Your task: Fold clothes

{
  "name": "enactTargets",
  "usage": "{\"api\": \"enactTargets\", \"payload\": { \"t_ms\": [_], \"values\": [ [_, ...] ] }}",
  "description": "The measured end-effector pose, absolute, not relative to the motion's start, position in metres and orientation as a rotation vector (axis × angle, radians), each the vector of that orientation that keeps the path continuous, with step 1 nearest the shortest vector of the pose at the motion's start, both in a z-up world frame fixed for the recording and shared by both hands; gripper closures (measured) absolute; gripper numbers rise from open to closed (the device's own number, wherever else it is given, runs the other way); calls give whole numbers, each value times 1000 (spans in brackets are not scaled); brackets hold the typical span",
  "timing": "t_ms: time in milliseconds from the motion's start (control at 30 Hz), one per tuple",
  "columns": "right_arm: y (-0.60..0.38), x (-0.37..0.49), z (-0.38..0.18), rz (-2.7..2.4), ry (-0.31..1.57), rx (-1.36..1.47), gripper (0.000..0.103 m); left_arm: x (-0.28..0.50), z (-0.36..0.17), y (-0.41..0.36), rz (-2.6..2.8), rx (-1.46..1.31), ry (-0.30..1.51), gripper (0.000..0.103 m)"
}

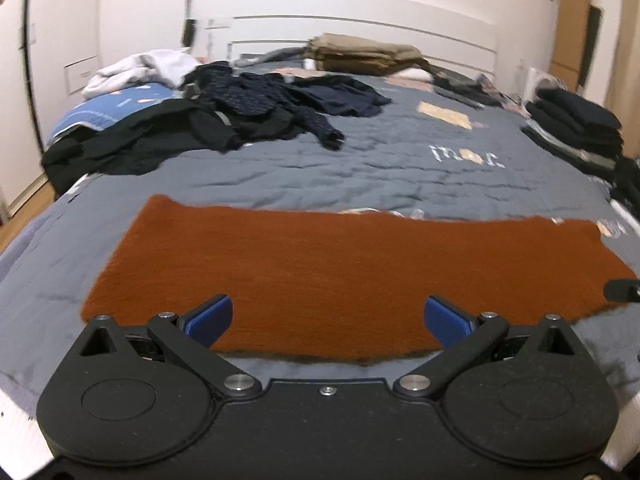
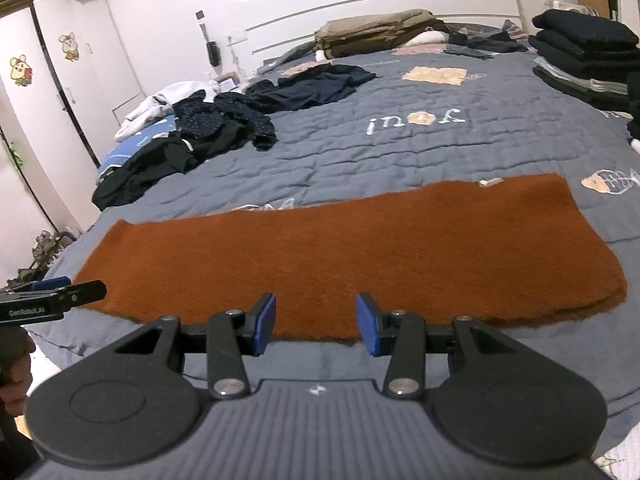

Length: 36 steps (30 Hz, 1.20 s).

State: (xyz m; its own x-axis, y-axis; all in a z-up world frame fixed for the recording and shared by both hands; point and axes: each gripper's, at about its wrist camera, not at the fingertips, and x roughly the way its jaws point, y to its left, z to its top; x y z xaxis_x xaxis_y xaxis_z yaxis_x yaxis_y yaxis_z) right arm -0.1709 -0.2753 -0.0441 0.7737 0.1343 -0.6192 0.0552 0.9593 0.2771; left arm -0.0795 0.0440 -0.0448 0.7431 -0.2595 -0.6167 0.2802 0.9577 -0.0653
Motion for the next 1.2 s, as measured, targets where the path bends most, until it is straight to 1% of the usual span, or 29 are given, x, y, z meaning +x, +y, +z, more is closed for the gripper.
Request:
{"api": "enactTargets", "payload": {
  "t_ms": [167, 333, 400, 433, 500, 533, 600, 633, 800, 867, 967, 1200],
  "values": [
    [-258, -163, -43, 72, 693, 269, 60, -78, -45, 68, -233, 11, 668, 0],
    [-241, -154, -43, 102, 697, 271, 60, -76, -46, 99, -193, -68, 654, 0],
    [-234, -151, -43, 114, 698, 272, 60, -75, -47, 112, -171, -104, 643, 3],
    [-230, -149, -43, 120, 698, 272, 60, -73, -47, 120, -153, -120, 642, 6],
    [-223, -146, -43, 139, 691, 276, 60, -67, -49, 136, -126, -158, 651, 20],
    [-221, -145, -43, 149, 687, 279, 60, -64, -49, 145, -110, -184, 656, 30],
    [-214, -143, -42, 168, 681, 281, 60, -61, -51, 162, -72, -223, 657, 37],
    [-210, -142, -41, 177, 679, 279, 60, -60, -52, 171, -54, -242, 657, 43],
    [-191, -138, -39, 217, 669, 273, 60, -53, -57, 197, -12, -274, 660, 54],
    [-184, -135, -38, 228, 671, 273, 60, -49, -59, 203, -14, -280, 666, 63],
    [-173, -131, -38, 242, 668, 277, 60, -43, -65, 209, -21, -300, 684, 65],
    [-155, -128, -41, 303, 654, 259, 60, -26, -84, 224, -7, -362, 695, 65]
  ]
}}
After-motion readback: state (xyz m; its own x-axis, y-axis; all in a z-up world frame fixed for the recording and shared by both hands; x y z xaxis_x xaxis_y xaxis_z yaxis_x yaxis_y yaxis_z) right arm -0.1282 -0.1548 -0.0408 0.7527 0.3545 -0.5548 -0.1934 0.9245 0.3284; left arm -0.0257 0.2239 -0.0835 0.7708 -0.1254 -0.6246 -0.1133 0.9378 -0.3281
